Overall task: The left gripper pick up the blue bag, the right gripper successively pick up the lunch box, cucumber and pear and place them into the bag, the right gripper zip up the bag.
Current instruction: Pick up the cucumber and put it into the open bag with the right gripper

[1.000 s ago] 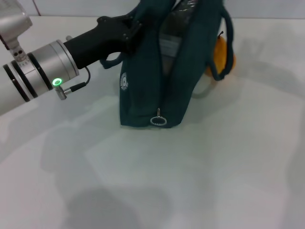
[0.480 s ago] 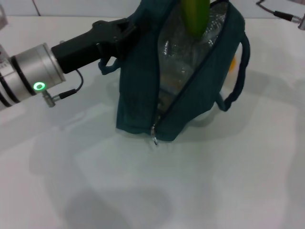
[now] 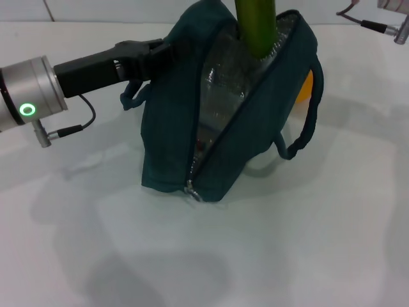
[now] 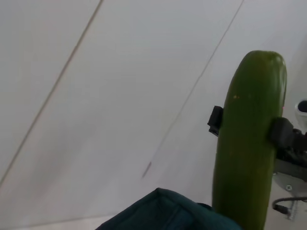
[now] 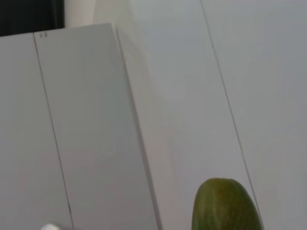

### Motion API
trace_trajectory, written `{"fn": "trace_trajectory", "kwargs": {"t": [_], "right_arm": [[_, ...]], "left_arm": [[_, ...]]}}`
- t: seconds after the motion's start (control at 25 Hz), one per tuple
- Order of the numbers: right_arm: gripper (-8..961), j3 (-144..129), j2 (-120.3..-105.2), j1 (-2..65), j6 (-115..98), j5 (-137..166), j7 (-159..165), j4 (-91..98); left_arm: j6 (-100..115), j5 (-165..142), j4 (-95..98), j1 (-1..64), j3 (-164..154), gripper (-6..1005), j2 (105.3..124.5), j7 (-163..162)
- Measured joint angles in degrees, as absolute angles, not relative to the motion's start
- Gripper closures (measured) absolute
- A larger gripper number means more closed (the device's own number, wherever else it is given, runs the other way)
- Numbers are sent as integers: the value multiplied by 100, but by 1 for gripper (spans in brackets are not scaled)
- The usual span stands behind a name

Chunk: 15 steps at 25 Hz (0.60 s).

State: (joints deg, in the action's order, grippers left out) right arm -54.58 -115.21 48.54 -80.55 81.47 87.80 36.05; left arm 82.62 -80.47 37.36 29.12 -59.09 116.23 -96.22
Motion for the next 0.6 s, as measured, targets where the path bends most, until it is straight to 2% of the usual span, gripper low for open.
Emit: {"fn": "trace_trajectory", "kwargs": {"t": [0.6], "right_arm": [[324, -5485, -11524, 4811, -8166, 8093, 8623, 3948]], "left_arm": [[9187, -8339, 3971, 2868, -5892, 956, 11409, -9767]]}}
